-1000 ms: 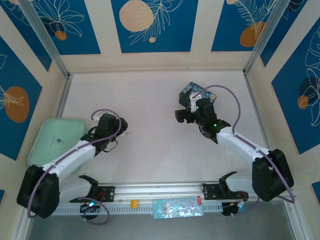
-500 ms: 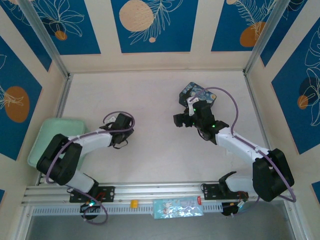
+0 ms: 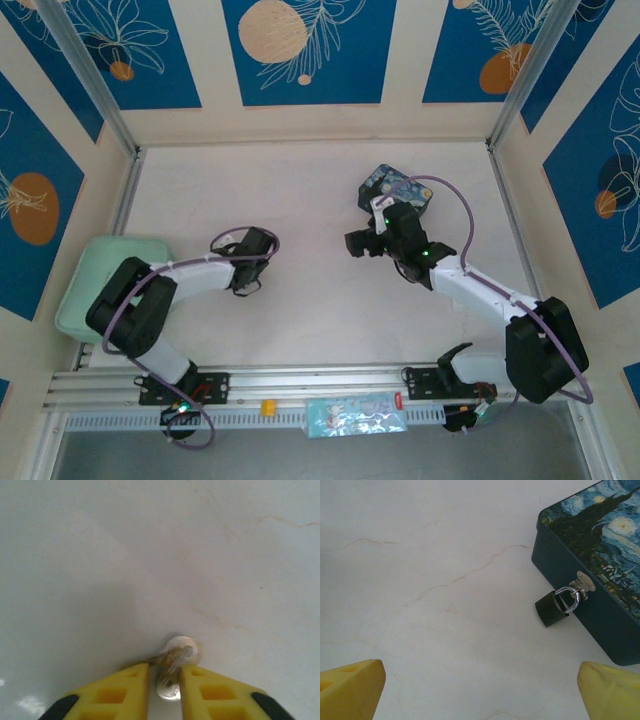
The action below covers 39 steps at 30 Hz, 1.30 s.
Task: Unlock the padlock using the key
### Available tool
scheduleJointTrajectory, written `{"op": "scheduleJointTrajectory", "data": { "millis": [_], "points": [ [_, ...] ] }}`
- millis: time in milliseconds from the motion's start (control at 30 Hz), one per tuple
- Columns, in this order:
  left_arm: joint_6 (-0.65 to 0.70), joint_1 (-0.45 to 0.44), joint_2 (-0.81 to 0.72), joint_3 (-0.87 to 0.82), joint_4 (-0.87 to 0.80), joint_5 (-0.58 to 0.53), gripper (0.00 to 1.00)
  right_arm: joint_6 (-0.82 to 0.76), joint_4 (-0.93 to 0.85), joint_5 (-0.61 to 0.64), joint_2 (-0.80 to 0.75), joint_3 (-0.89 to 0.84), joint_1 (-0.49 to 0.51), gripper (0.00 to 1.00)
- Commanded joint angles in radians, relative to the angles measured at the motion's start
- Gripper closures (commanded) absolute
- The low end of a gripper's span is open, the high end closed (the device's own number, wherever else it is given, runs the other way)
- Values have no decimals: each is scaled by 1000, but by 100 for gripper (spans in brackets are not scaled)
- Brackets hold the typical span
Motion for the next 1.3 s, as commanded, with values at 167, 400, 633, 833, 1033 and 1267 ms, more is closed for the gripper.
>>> {"op": "scheduleJointTrajectory", "data": {
  "millis": [167,400,633,833,1033,1267],
  "points": [
    [85,3,51,26,44,53,100,-52,-24,-17,-3,16,40,1],
    [139,-97,68,79,40,146,100,-27,-16,-11,35,30,43,1],
    [83,-244,138,170,20,167,96,47,-58,-33,40,43,-5,1],
    [111,-241,98,180,1,114,49,78,-121,-183,30,63,-52,1],
    [220,-143,-61,149,-73,10,30,54,-184,-378,144,161,-20,14],
    [309,46,-217,22,26,92,31,4,-313,-359,406,386,131,30]
  ]
}}
